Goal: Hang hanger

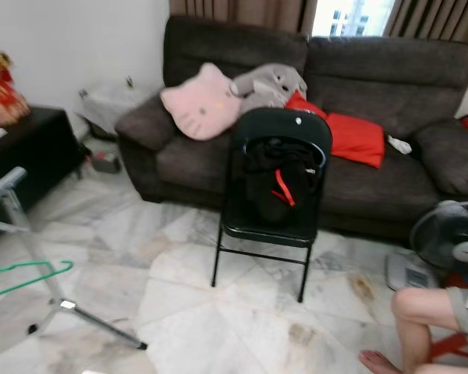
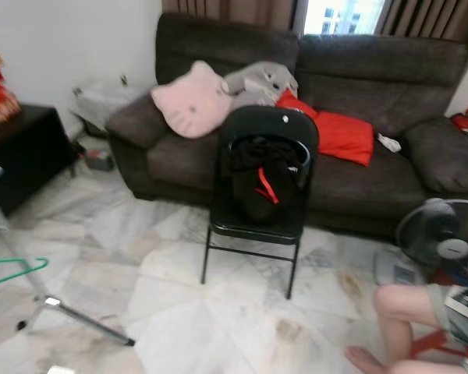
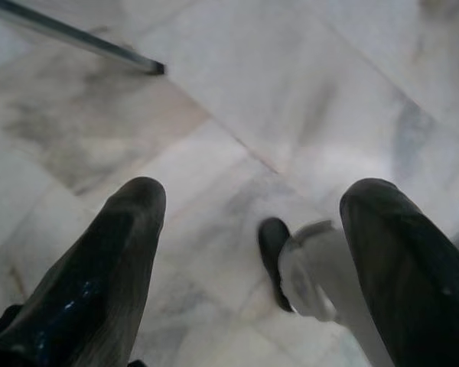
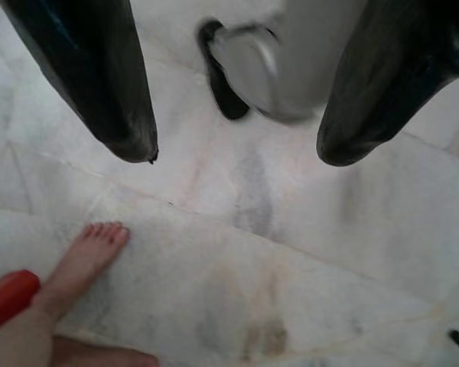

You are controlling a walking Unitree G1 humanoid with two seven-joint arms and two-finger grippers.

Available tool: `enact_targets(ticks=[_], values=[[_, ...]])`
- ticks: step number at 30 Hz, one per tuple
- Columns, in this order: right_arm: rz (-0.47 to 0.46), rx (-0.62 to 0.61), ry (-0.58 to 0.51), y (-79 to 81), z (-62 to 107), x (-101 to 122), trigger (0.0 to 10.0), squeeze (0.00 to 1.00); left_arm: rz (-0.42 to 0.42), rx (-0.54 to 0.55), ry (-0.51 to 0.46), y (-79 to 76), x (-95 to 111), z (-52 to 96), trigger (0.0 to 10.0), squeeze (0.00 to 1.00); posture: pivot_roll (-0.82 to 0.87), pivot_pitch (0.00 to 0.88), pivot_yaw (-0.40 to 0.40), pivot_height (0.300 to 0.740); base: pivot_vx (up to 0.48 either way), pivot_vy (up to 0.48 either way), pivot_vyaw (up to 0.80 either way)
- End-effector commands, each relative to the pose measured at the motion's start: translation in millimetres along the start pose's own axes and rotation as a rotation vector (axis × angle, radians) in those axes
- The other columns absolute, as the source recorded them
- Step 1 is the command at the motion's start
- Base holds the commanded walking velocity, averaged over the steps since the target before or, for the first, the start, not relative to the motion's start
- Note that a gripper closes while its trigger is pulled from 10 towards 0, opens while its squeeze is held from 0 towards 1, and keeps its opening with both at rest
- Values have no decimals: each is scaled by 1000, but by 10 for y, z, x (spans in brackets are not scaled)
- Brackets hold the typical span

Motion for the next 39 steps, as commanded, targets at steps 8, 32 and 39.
enact_targets(ticks=[8,32,39], values=[[-3,-18,-20,-82,1,76,10000,0,11,-4,24,-45,-12,-26,10000,0,-56,0,11,740,270,0,0],[-3,-11,-23,-25,-9,80,10000,0,22,-3,79,-69,-142,-1,10000,0,-60,0,11,740,270,0,0],[-3,-11,-22,-21,-9,74,10000,0,20,-4,88,-80,-166,5,10000,0,-62,0,13,740,269,0,0]])
Point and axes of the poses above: a point about 5 cm out from each wrist's last joint towards the gripper, its own z axis pointing back from the gripper into the wrist, its own x axis along the axis of the wrist's last joint, y = z × x, the point moved 6 cm from there along -z, pointing out of the wrist towards the gripper, and after that the axes turned 13 degrees about -z, right-handed, at the moved point
